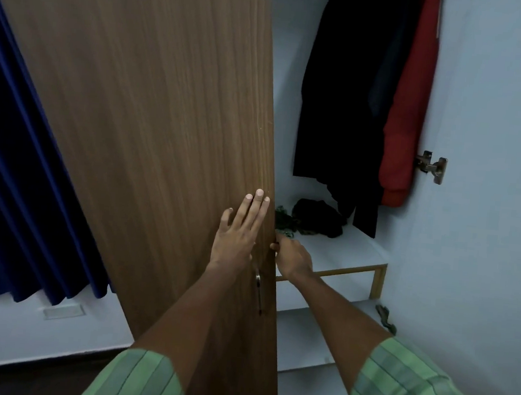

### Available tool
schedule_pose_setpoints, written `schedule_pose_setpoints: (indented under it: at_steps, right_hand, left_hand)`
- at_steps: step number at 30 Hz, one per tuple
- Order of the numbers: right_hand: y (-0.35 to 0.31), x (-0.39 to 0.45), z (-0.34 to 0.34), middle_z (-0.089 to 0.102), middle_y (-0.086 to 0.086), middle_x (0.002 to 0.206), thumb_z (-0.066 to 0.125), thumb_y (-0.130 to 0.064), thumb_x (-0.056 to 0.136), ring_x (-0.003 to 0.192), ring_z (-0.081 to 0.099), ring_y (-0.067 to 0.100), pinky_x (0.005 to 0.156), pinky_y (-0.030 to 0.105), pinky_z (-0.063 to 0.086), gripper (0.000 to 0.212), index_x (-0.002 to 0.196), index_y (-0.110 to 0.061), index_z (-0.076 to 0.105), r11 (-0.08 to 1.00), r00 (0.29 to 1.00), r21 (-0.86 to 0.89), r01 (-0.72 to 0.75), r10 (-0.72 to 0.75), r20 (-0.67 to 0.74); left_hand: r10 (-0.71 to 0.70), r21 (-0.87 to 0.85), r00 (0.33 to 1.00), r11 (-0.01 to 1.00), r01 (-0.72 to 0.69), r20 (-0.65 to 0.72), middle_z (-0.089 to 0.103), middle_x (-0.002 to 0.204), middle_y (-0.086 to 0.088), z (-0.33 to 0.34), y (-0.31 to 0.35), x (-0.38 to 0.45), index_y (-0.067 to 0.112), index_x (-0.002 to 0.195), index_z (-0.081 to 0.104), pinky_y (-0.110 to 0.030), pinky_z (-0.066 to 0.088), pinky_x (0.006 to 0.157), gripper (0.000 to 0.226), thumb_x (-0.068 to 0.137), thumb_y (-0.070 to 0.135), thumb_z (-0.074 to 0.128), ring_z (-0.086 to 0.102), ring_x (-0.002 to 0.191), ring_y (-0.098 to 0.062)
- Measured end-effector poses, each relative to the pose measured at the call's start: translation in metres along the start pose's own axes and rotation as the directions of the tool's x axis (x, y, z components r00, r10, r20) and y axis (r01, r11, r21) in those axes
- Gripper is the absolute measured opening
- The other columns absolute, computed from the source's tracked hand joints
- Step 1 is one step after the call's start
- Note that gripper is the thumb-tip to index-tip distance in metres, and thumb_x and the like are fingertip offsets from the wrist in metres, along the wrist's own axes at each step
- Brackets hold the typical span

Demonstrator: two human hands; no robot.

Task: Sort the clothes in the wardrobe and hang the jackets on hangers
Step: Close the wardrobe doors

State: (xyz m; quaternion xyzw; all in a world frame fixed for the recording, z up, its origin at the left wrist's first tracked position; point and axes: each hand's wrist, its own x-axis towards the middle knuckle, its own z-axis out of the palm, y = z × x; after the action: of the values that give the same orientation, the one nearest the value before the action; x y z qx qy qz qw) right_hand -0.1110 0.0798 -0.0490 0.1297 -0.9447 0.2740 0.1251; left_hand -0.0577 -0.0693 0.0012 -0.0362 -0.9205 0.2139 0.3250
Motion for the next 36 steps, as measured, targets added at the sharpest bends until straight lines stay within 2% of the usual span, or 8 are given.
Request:
schedule_pose_setpoints:
  at_steps: [5,10,18,22,26,31,33,36]
  right_hand:
    - [-0.003,-0.004,-0.007,0.070,0.008,0.109,0.045,-0.033,0.107,0.096,0.065,0.030,0.072,0.036,0.045,0.022,0.123,-0.023,0.055,0.999,1.000,-0.033,-0.018,0.018,0.006]
    - [0.010,-0.028,-0.024,0.068,0.015,0.112,0.051,-0.036,0.104,0.101,0.065,0.038,0.077,0.043,0.052,0.032,0.129,-0.017,0.045,0.995,0.991,-0.073,-0.064,0.055,-0.119]
    - [0.081,-0.115,-0.103,0.065,0.009,0.119,0.046,-0.032,0.106,0.104,0.065,0.031,0.088,0.044,0.053,0.027,0.125,-0.016,0.054,0.953,0.890,-0.123,-0.277,0.206,-0.407]
    - [0.116,-0.177,-0.151,0.064,0.008,0.104,0.047,-0.023,0.104,0.091,0.062,0.030,0.078,0.043,0.051,0.016,0.111,-0.013,0.058,0.896,0.743,-0.193,-0.399,0.194,-0.640]
    - [0.145,-0.231,-0.196,0.055,0.003,0.101,0.052,-0.018,0.097,0.089,0.052,0.023,0.074,0.039,0.048,0.011,0.106,-0.014,0.055,0.818,0.507,-0.163,-0.552,0.174,-0.844]
    - [0.169,-0.278,-0.241,0.050,0.008,0.128,0.065,-0.021,0.087,0.115,0.050,0.026,0.098,0.039,0.048,0.051,0.131,-0.011,0.041,0.663,0.212,0.187,-0.725,0.473,-0.855]
    - [0.183,-0.286,-0.248,0.050,0.007,0.138,0.069,-0.021,0.084,0.123,0.051,0.026,0.103,0.043,0.049,0.066,0.141,-0.015,0.034,0.669,0.294,0.344,-0.659,0.650,-0.701]
    - [0.193,-0.293,-0.251,0.061,-0.005,0.121,0.072,-0.025,0.078,0.108,0.062,0.016,0.093,0.041,0.055,0.060,0.130,-0.026,0.043,0.665,0.485,0.560,-0.494,0.745,-0.457]
  left_hand:
    - [-0.029,-0.042,0.999,0.999,0.030,0.032,-0.007,0.171,-0.011,-0.006,0.006,0.000,0.013,0.163,-0.007,-0.047,0.030,0.115,0.111,0.085,0.028,0.072,0.010,0.157,-0.027]
    - [-0.041,-0.255,0.997,0.965,0.056,0.066,0.001,0.170,-0.013,-0.018,0.035,-0.003,0.020,0.163,0.002,-0.047,0.030,0.111,0.102,0.084,0.025,0.067,0.021,0.152,-0.030]
    - [0.250,-0.523,0.965,0.813,-0.256,-0.084,0.035,0.157,-0.007,-0.055,0.132,-0.006,0.019,0.148,0.039,-0.043,0.037,0.102,0.073,0.081,0.024,0.069,0.040,0.137,-0.027]
    - [0.398,-0.634,0.896,0.645,-0.427,-0.198,0.043,0.149,-0.001,-0.099,0.199,-0.010,0.025,0.140,0.044,-0.038,0.038,0.098,0.057,0.087,0.027,0.066,0.047,0.132,-0.022]
    - [0.484,-0.687,0.822,0.488,-0.539,-0.301,0.047,0.144,0.001,-0.137,0.259,-0.023,0.026,0.136,0.048,-0.035,0.039,0.098,0.055,0.086,0.027,0.070,0.051,0.126,-0.020]
    - [0.499,-0.741,0.797,0.380,-0.554,-0.340,0.047,0.141,0.002,-0.174,0.303,-0.040,0.026,0.135,0.048,-0.035,0.040,0.097,0.060,0.080,0.021,0.070,0.052,0.123,-0.021]
    - [0.488,-0.752,0.804,0.371,-0.544,-0.341,0.046,0.142,0.002,-0.182,0.309,-0.045,0.025,0.136,0.047,-0.036,0.040,0.098,0.060,0.080,0.022,0.069,0.051,0.123,-0.021]
    - [0.490,-0.729,0.786,0.367,-0.578,-0.377,0.046,0.143,0.001,-0.186,0.308,-0.049,0.024,0.139,0.047,-0.036,0.040,0.099,0.060,0.082,0.021,0.067,0.051,0.124,-0.022]
